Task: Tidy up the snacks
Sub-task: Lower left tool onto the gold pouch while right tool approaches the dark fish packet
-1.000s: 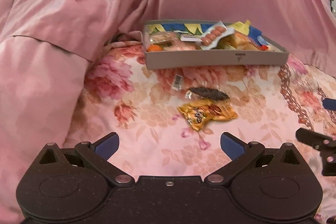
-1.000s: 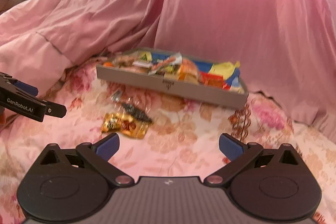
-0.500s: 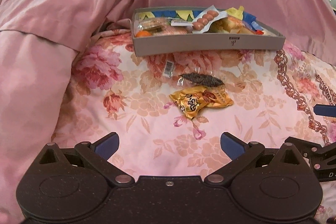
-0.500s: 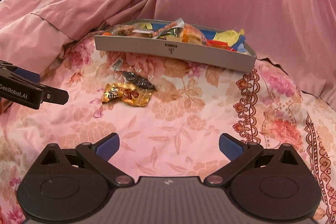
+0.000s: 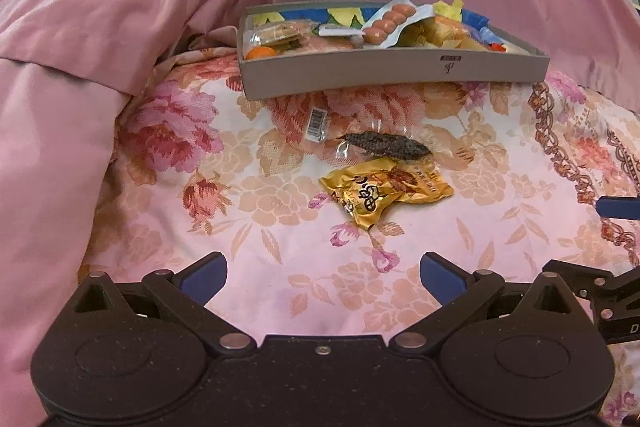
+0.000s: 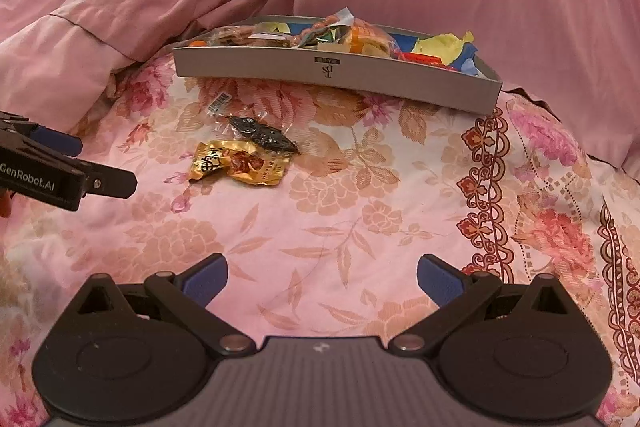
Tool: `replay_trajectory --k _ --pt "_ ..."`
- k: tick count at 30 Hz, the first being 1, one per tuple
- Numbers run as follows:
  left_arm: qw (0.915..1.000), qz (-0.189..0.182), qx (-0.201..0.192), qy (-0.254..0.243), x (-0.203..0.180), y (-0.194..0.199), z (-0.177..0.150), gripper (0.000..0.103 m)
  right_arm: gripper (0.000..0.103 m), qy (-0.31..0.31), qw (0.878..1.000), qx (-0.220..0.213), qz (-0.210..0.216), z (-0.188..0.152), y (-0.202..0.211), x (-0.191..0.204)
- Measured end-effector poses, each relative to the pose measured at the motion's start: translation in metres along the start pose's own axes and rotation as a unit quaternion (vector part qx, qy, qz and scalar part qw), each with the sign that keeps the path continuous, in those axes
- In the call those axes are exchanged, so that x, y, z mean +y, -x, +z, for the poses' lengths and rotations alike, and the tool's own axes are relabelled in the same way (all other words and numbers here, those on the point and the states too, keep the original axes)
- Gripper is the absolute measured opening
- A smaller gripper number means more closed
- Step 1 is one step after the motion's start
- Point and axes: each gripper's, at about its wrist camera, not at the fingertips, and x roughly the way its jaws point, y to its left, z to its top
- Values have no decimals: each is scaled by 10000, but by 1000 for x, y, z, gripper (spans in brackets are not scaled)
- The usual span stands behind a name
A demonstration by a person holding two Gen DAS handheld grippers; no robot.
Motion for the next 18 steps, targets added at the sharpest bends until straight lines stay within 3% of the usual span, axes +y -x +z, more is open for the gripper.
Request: replay_trajectory --k 4,11,18 --pt "10000 -39 -32 -39 2 -11 5 102 103 -49 10000 65 -16 -2 -7 -2" --pt "9981 -245 -210 -520 0 -28 15 102 103 191 9998 -4 -11 5 -23 -6" --pt "9941 -531 -263 -907 5 -46 19 102 103 340 9986 -160 384 30 -49 -16"
